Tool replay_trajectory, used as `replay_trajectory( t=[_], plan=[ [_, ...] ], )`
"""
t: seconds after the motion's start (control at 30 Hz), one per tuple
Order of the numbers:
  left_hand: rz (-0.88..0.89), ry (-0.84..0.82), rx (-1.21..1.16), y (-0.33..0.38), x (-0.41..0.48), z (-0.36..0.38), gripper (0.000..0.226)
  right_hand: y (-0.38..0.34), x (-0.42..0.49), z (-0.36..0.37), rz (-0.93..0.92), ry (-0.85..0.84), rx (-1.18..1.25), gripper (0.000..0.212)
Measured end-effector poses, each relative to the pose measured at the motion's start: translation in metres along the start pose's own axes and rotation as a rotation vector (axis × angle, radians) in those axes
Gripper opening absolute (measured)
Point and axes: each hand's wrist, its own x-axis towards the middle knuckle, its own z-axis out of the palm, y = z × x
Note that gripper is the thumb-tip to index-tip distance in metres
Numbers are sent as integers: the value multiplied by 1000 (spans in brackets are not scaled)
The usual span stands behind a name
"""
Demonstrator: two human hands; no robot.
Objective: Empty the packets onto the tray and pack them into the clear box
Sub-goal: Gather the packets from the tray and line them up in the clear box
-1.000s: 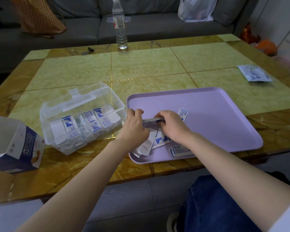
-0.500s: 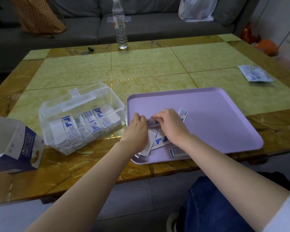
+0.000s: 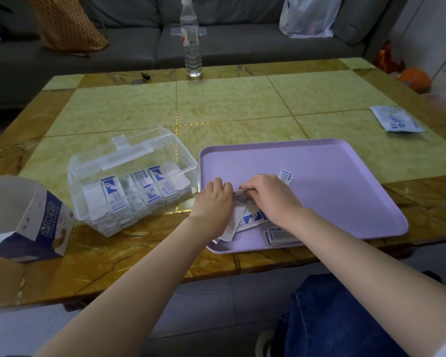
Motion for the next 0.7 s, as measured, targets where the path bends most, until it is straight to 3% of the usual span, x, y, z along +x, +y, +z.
replay_trajectory(
  t=[0.13,0.3,0.57,0.7],
  plan=[
    [-9,-5,-77,2,-2,-4,32,1,-3,2,1,-10,43,24],
    [-58,19,-354,-3,-12,-21,23,-9,-4,-7,-34,79,111,17],
    [-75,269,-573,-31,-29,-59,20,-43,-16,-14,-116,107,179,21],
    [-149,375,-659,-53,-40,-72,15,-72,-10,-10,-49,207,370,23]
  ],
)
